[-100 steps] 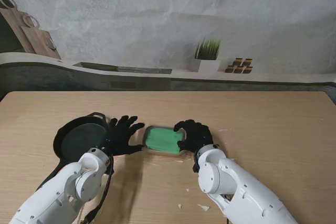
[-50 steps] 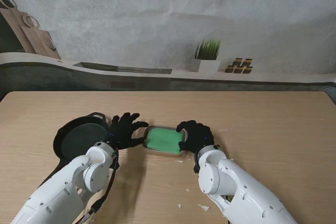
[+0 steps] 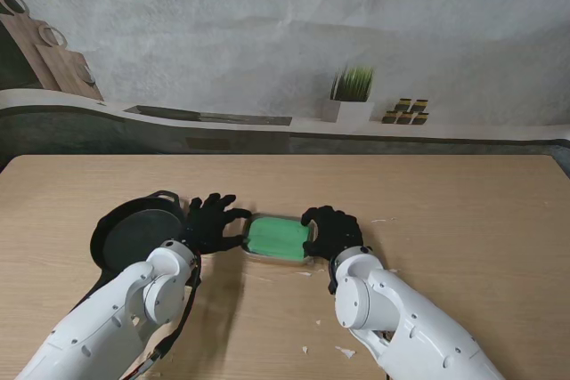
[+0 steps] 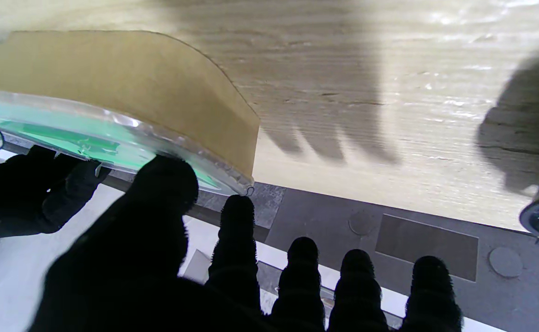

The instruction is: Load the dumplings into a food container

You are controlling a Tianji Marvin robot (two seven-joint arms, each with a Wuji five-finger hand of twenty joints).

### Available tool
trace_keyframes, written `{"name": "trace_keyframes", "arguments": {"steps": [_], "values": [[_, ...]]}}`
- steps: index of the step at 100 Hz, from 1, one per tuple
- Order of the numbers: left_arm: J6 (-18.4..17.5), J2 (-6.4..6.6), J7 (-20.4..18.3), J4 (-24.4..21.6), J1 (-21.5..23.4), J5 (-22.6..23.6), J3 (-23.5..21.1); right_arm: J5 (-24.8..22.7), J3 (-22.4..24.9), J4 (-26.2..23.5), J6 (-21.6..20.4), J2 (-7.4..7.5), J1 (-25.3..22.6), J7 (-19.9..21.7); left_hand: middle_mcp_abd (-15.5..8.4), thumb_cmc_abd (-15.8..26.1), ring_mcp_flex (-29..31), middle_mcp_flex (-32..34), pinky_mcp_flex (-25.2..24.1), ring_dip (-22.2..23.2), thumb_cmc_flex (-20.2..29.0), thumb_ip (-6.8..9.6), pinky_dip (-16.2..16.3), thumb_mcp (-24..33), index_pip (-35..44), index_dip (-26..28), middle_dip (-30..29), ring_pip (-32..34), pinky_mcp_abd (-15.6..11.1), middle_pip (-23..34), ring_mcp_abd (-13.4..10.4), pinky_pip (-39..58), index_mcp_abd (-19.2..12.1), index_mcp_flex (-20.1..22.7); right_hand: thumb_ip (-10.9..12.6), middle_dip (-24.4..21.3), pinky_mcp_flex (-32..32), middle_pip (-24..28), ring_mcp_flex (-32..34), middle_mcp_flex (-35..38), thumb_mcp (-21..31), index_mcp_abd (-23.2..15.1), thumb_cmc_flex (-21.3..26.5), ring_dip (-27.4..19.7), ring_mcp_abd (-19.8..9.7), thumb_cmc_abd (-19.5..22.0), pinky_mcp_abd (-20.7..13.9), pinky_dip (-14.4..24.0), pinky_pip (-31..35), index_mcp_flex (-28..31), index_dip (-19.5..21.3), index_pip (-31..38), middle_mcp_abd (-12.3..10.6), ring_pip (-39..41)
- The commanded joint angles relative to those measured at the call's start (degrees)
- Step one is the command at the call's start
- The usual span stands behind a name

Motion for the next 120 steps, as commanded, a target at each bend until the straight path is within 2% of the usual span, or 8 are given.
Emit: {"name": "trace_keyframes", "arguments": {"steps": [1, 17, 31, 57, 91, 109, 120], "values": [[0.1, -0.04, -0.5, 0.9, 0.2, 0.4, 0.3, -0.4, -0.2, 0.5, -0.1, -0.43, -0.1, 0.7, -2.1, -1.8, -1.5, -0.4, -0.6, 0.7, 0.4, 1.12, 0.7, 1.9, 0.6, 0.7, -0.6, 0.0, -1.3, 0.2, -1.4, 0.1, 0.9, -0.6, 1.9, 0.6, 0.1, 1.3, -1.1, -0.5, -0.1, -0.5, -0.8, 1.5, 0.1, -0.6, 0.1, 1.3, -1.5, -2.1, -0.7, 0.9, 0.4, 1.0], [-0.7, -0.15, 1.0, 1.8, -0.2, 1.0, 0.6, -1.7, -0.3, 1.6, -2.2, -0.30, 0.1, -0.3, -2.1, -1.8, -1.5, -0.3, -0.4, 0.8, 0.1, 1.09, 0.8, 2.0, 0.3, 0.6, -0.4, 0.1, -1.1, 0.2, -1.3, 0.2, 1.1, -1.4, 2.1, 1.0, 1.0, 2.3, -1.2, -0.5, 0.6, -2.7, -0.1, 2.1, 0.1, -1.2, 0.4, 1.4, -1.0, -1.9, -0.8, 1.2, 0.2, 2.1], [0.0, -0.19, 0.6, 2.0, -0.6, 0.7, 1.1, -2.4, -0.5, 1.8, -1.8, -0.20, 0.2, -0.2, -2.0, -2.0, -1.6, -0.5, -0.5, 0.8, -0.3, 1.05, 0.8, 1.8, 0.2, 0.5, -0.4, -0.1, -1.1, 0.0, -1.3, 0.2, 1.6, -1.4, 1.9, 1.3, 1.2, 3.1, -1.3, -0.7, 0.3, 3.0, -0.2, 2.4, 0.4, -1.5, 0.4, 1.2, -0.8, -2.1, -0.4, 2.7, 1.2, 2.9], [0.3, 0.01, -0.5, 1.9, -0.8, 0.8, 1.3, -2.3, -1.2, 2.5, 0.1, -0.23, 0.3, 0.1, -1.9, -1.6, -1.6, -0.4, -0.6, 0.8, -1.0, 1.05, 0.8, 1.0, -0.1, 0.3, -0.1, -0.2, -1.1, -0.1, -1.2, 0.1, 2.8, -1.0, 1.8, 1.9, 1.4, 4.9, -1.5, -0.9, 0.0, 7.0, -0.4, 3.0, 1.2, -2.0, 0.7, 1.0, -0.5, -1.1, -1.0, 3.9, 3.2, 4.4], [0.9, 0.15, -1.4, 1.6, -0.8, 1.0, 1.6, -3.5, -2.2, 4.2, 0.3, 0.04, 0.4, 0.3, -1.2, 0.0, -1.7, -0.6, -1.0, 0.7, -1.8, 1.07, 0.8, -2.2, -1.1, -0.2, -0.2, -0.5, -0.9, -0.3, -1.0, -0.1, 6.4, -1.2, 1.5, 1.9, 1.5, 5.4, -1.2, -1.0, -0.7, 5.5, 0.2, 3.6, 1.2, -4.1, 0.5, 0.5, -0.2, -3.4, -1.7, 4.0, 2.8, 5.7], [1.2, 0.35, -2.0, 1.3, -0.7, 1.5, 1.5, -3.6, -2.9, 5.3, 0.9, 0.02, 1.0, 0.4, -1.0, -1.2, -1.7, -0.7, -1.0, 0.7, -0.6, 1.41, 0.8, -2.3, -1.4, -0.4, -0.1, -0.6, -0.8, -0.4, -0.9, -0.1, 7.2, -1.4, 1.5, 1.7, 1.5, 5.0, -1.2, -0.9, -0.7, 5.4, 0.4, 3.5, 1.0, -4.2, 0.4, -0.1, -0.1, -4.1, -1.8, 4.4, 2.4, 5.5], [1.0, 0.40, -1.9, 1.3, -0.6, 1.8, 1.3, -3.6, -3.1, 5.6, 1.0, -0.05, 1.2, 0.2, -1.1, -1.4, -1.6, -0.6, -0.8, 0.7, -0.5, 1.59, 0.8, -1.8, -1.4, -0.3, 0.0, -0.5, -0.7, -0.4, -1.0, -0.1, 6.0, -1.8, 1.5, 1.8, 1.5, 5.2, -1.3, -0.9, -0.7, 5.2, 0.4, 3.6, 1.0, -4.1, 0.3, -0.2, 0.0, -4.2, -1.9, 4.5, 2.4, 5.8]]}}
